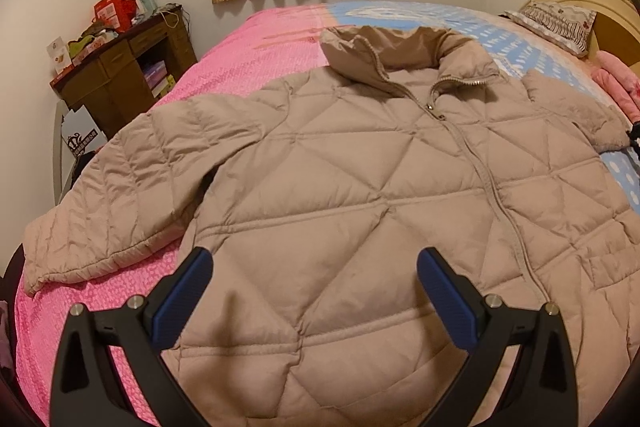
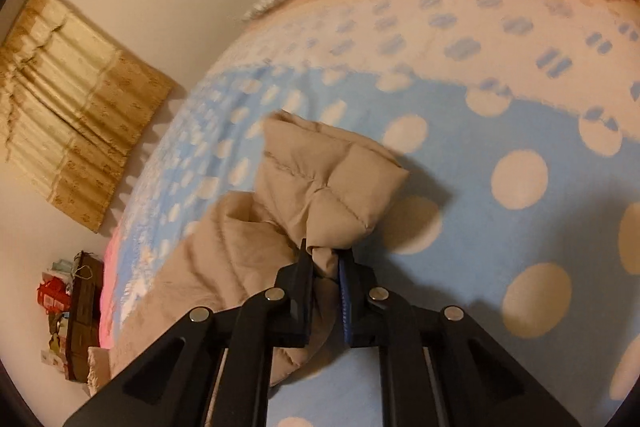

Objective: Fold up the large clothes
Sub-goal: 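Lift the sleeve with the right tool and fold it across the jacket front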

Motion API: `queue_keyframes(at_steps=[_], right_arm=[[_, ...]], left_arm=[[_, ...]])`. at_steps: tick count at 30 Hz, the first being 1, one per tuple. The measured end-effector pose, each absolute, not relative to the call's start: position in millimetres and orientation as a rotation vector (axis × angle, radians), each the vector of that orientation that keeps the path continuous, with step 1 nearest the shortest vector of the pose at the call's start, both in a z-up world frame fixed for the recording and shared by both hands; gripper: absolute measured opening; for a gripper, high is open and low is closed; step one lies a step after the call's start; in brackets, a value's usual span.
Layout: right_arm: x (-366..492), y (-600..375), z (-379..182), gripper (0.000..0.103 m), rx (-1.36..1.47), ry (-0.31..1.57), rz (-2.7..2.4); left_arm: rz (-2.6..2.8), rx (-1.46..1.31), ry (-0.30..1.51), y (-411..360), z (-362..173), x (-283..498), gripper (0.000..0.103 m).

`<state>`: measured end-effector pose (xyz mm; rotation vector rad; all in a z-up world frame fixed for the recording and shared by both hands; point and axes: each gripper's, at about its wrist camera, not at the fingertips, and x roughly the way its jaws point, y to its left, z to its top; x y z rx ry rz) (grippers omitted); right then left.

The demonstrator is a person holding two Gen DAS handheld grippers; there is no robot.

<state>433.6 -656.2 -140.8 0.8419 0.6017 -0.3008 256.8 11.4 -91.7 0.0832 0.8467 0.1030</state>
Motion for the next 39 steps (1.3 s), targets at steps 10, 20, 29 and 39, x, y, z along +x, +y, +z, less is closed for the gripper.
queue_keyframes(at_steps=[10,20,29,39], right_arm=[[401,-569,6,0.008,0.519,0.369,-0.137],[344,-369,121,0.006,0.062,0.233,0.230],[310,-227,90,0.006,-0.200,0.318,0.489],[305,-109,-41,0.005,-0.447,0.536,0.701]], left_arm=[[0.079,0.039,0.815,20,-81,241,0.103],[0.093,-0.015,0.778,49,-72,217,0.103],[0.111,-0.058,0.776,76,-76,207,0.103],[0.130,-0.083,0.781,91,-83,198,0.103]])
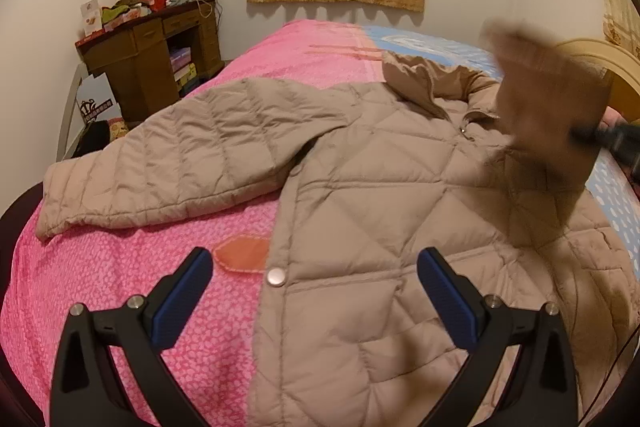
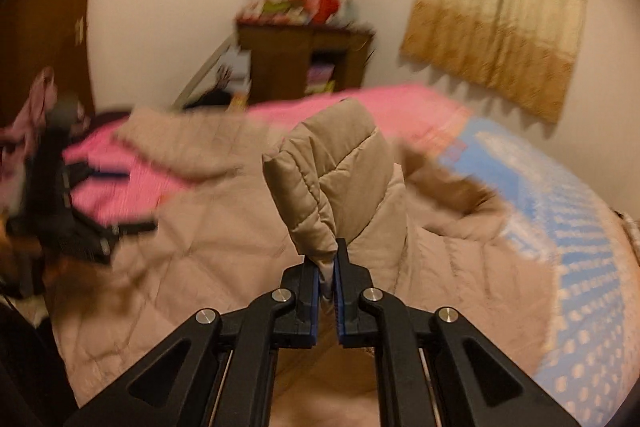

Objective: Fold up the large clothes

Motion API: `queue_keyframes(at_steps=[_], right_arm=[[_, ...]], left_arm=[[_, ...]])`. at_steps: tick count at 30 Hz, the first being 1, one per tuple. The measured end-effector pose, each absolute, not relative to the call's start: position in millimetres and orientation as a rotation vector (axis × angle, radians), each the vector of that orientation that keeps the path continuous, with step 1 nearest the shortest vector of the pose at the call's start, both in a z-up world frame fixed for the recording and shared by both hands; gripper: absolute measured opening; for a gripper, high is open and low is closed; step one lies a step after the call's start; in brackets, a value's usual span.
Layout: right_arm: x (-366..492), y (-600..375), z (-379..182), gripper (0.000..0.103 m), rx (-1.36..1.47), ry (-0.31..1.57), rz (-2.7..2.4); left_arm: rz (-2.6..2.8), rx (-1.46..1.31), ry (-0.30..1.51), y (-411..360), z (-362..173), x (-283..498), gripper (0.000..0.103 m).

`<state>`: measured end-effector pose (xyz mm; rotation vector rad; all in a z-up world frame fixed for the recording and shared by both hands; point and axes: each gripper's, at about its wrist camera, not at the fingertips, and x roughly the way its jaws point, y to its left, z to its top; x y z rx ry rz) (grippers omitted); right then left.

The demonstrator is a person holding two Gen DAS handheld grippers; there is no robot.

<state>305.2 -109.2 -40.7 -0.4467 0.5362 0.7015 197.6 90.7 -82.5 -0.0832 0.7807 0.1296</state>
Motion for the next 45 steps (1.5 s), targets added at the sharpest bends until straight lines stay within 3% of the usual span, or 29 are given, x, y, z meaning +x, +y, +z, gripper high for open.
queue_keyframes(at_steps=[6,9,12,14,15,22,29,32,35,41,45], right_arm=[[307,-90,-120,0.006,-0.553,0.745,0.785],[307,-95,-131,0.007,-0.551,0.781,0.780],[307,-102,-119,0.027,-0.487,0.815,0.807],[300,-110,-103,0.060,-0.434,0.828,0.893],[297,-115,-96,0.064,-0.404,0.816,0.922],[329,-151,-49,0.065,-0.207,0.717,0.739],[367,-125,-103,0.065,-0.218,0.839,0.601],[351,-97,-136,0.065,-0.425,0.900,0.592],[337,-88,-135,0.065,-0.525,0.888,0.578],[339,-113,-109,0.065,-0.436,0.820,0.583],[329,-103,-120,0.065,-0.479,0.877,0.657]], left_arm=[[0.152,-0.092,0.789,104,-88,193,0.103],[0.157,-0.103,0.799,107,-93,194,0.103],[0.158,-0.115,0.802,107,-95,194,0.103],[0.172,-0.107,0.789,107,-92,191,0.103],[0.183,-0.102,0.777,108,-90,189,0.103],[0.165,-0.172,0.744,125,-83,184,0.103],[0.182,-0.184,0.733,133,-83,175,0.103],[0.222,-0.193,0.746,147,-86,173,0.103],[0.268,-0.216,0.756,167,-88,172,0.103],[0.355,-0.245,0.728,197,-82,169,0.103],[0.392,-0.232,0.720,205,-81,171,0.103]])
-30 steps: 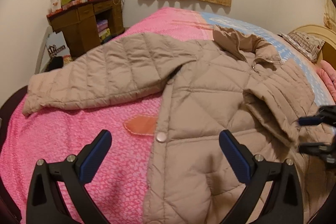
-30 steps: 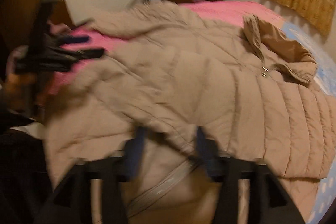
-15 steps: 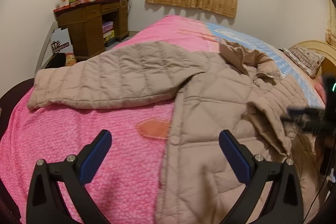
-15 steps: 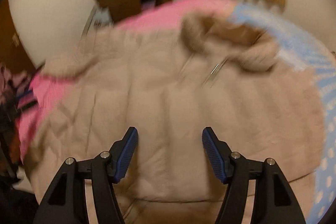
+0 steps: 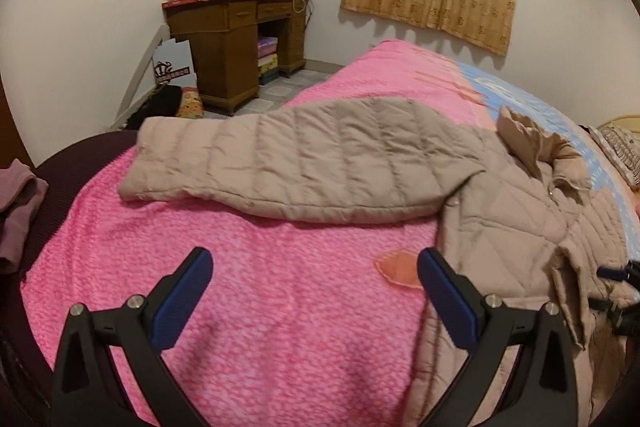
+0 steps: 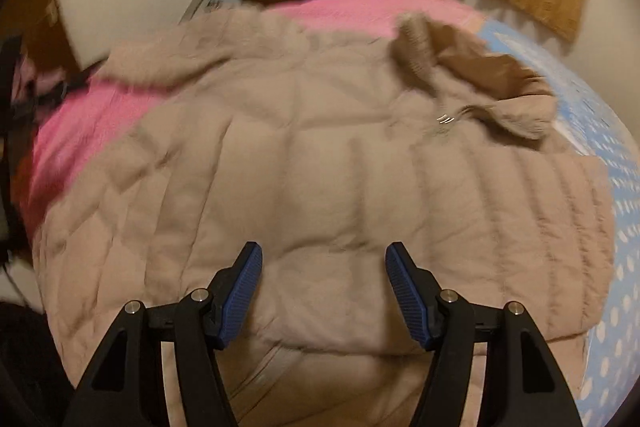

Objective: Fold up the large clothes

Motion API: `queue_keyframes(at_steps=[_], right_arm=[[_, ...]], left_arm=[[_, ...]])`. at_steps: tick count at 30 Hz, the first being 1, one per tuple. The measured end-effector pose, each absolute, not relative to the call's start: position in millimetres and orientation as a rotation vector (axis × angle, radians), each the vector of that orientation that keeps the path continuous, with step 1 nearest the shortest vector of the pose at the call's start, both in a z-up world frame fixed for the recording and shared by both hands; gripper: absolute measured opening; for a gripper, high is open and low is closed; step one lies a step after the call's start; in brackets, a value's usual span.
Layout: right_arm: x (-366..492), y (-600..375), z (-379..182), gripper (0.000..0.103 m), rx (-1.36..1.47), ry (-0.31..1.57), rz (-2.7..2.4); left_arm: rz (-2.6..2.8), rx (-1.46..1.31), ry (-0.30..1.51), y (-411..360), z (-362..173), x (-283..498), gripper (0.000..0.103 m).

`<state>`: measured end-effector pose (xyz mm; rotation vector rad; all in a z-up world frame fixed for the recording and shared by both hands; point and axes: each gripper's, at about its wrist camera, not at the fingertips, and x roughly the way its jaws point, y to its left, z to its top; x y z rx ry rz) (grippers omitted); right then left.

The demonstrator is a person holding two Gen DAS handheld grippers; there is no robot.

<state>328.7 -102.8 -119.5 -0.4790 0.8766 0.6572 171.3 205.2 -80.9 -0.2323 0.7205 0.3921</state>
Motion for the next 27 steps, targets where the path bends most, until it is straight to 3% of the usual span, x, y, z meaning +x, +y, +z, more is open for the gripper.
queue_keyframes(at_steps=[4,9,13,18,27], right_arm=[[326,-98,-139,0.065,-0.538,0.913,0.627],[311,-115,-110,0.065,-0.430,0.739,0.646],[322,-100,-140,0.074,-0.492,0.877,0.632],[320,-101,-152,0.079,-0.480,0.784,0.616],[314,-108,-155,0.080,-0.438,0.736,0.636]], left_arm=[[0.444,-0.243,0.728,223,-84,172,0.103],[0.511,-0.338,0.702,259,-84,163,0.103],[0.585,-0.500,0.664,300,-86,152,0.103],[0.613,-0.660,0.594,333,-87,132,0.103],[0.525,-0.930,0.571,364,-117,150,0.084]])
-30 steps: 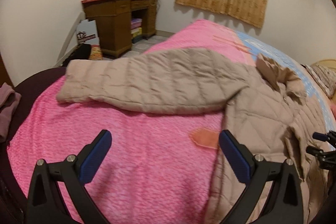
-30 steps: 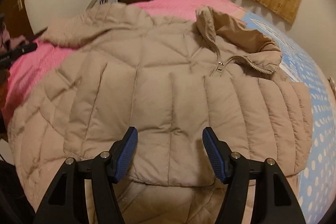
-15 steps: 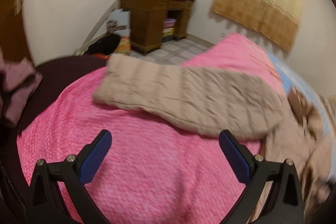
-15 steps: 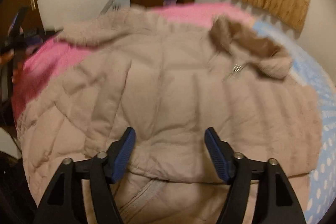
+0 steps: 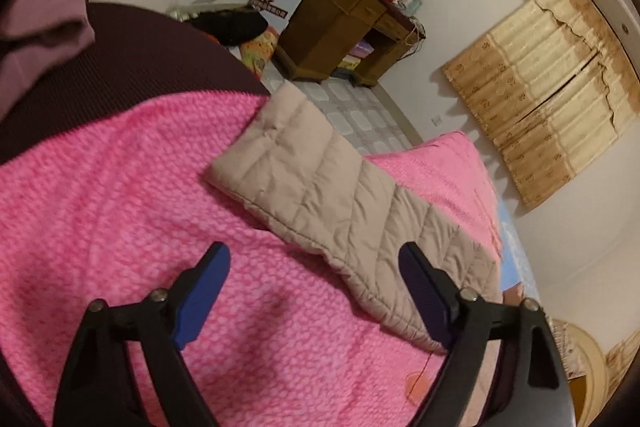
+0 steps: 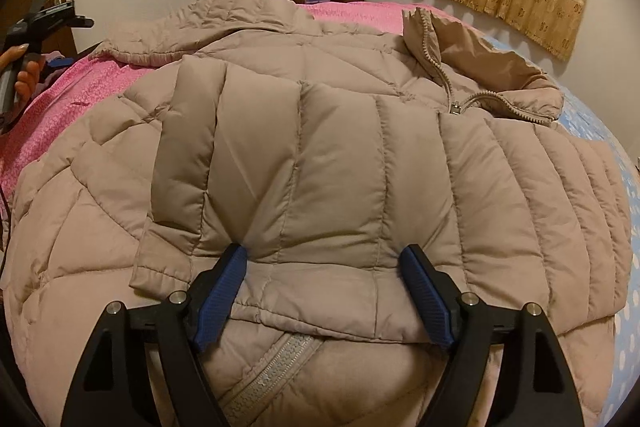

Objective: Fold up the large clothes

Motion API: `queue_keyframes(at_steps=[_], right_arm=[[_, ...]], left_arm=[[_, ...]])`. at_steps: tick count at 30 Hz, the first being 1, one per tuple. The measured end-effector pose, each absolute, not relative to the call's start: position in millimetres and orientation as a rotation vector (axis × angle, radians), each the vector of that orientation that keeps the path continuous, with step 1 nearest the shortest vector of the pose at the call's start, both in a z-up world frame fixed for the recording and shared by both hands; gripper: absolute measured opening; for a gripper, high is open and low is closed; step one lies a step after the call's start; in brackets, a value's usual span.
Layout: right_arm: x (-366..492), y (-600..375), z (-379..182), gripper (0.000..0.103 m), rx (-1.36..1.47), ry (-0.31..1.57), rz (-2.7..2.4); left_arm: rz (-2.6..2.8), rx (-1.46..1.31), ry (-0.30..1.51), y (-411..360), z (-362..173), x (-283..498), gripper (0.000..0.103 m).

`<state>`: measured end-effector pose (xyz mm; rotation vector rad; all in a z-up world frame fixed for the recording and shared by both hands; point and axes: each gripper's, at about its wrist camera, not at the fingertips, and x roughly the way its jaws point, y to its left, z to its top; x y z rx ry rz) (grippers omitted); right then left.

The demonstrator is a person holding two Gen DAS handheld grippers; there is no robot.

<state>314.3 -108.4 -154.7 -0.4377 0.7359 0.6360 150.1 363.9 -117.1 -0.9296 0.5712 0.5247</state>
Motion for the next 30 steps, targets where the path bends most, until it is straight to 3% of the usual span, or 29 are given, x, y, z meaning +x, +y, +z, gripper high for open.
queue_keyframes(at_steps=[3,15,20,30], right_arm=[[314,-110,-155,0.080,-0.431,0.729,0.638],[314,-111,-156,0.081,-0.424,0.722,0.636],[313,-110,-156,0.081,-0.422,0.716,0.630],[312,-110,-157,0.082,-0.422,0.712,0.626]], left_arm=[[0.512,-0.972,0.569,367,-126,159,0.076],[0.535,-0.999,0.547,384,-141,176,0.075],[0.532,-0.989,0.540,390,-147,177,0.060],[0.555,-1.022,0.523,399,-153,162,0.060]])
